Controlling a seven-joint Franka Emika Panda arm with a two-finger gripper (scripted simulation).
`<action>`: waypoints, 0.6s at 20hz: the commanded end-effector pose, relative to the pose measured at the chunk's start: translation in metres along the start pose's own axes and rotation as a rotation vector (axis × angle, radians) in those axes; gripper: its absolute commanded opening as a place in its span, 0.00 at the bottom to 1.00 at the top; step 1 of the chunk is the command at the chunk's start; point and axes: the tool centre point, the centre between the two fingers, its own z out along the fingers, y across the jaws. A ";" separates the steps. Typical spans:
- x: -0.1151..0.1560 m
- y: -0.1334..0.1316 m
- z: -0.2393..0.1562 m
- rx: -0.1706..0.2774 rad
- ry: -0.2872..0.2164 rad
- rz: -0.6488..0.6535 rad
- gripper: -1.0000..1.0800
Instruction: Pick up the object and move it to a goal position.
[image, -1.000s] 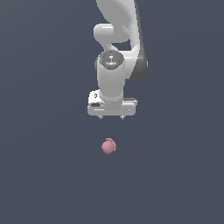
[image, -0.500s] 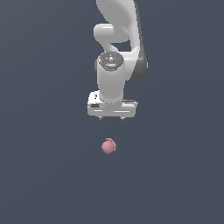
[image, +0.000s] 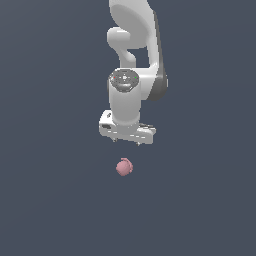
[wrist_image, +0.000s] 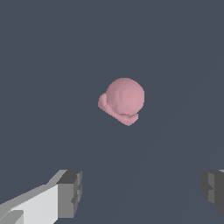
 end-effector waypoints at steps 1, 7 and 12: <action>0.008 0.000 0.006 0.002 0.002 0.064 0.96; 0.028 -0.001 0.024 0.004 0.009 0.235 0.96; 0.043 -0.001 0.038 0.006 0.015 0.372 0.96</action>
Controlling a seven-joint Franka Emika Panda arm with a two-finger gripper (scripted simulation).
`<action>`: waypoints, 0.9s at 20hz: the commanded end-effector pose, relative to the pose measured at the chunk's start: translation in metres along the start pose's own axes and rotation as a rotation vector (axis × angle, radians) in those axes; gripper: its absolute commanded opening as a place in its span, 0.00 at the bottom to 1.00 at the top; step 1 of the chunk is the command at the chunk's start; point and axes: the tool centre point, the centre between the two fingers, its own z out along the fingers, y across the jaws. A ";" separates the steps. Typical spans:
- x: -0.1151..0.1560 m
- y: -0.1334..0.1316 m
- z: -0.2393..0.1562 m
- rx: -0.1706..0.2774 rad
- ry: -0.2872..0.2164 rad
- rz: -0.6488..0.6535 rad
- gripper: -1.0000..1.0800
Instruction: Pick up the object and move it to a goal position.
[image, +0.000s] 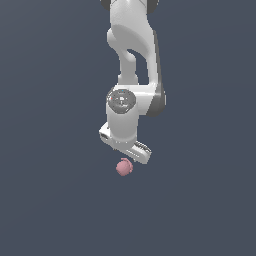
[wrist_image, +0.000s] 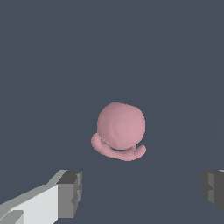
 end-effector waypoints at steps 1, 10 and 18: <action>0.007 -0.002 0.007 0.001 0.004 0.065 0.96; 0.021 -0.008 0.024 0.002 0.012 0.211 0.96; 0.024 -0.009 0.028 0.002 0.014 0.241 0.96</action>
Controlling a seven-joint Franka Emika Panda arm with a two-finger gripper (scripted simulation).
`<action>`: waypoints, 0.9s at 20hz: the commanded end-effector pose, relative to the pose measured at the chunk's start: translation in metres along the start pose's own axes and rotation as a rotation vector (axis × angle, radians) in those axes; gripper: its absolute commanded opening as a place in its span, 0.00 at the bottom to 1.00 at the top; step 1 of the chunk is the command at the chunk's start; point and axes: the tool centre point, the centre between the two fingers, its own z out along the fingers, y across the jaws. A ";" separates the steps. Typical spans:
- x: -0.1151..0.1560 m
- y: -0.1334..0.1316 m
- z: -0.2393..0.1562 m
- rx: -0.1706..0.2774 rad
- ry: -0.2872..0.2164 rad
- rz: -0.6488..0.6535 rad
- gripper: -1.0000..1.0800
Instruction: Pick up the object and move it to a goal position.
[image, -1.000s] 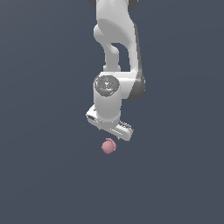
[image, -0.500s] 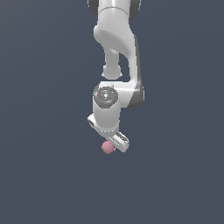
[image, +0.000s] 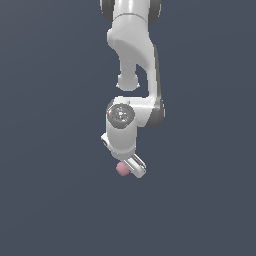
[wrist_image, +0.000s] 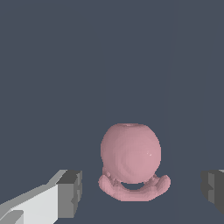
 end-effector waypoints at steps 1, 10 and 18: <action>0.000 0.000 0.000 0.000 0.000 0.000 0.96; 0.000 0.001 0.037 0.000 0.001 0.004 0.96; 0.001 0.000 0.050 0.001 0.001 0.005 0.96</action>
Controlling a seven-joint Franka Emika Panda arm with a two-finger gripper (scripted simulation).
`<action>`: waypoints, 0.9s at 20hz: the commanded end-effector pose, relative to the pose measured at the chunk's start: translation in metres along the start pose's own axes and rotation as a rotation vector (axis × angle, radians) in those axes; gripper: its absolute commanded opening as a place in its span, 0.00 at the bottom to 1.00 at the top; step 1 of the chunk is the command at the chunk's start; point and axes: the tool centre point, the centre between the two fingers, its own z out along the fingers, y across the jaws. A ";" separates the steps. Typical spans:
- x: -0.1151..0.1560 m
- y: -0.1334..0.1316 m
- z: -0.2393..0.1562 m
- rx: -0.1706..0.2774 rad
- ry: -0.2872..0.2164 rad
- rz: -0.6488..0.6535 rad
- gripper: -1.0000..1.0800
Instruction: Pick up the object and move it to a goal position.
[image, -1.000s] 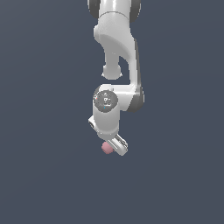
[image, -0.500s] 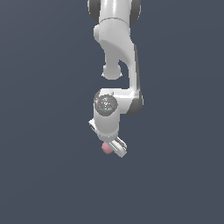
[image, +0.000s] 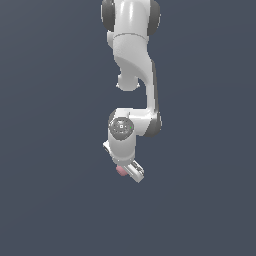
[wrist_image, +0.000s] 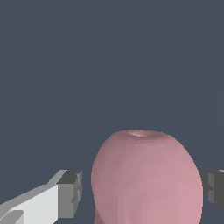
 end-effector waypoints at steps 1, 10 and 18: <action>0.001 -0.001 0.000 0.001 0.001 0.000 0.00; 0.001 -0.001 0.000 0.001 0.001 0.000 0.00; 0.000 0.008 -0.002 0.001 0.001 0.000 0.00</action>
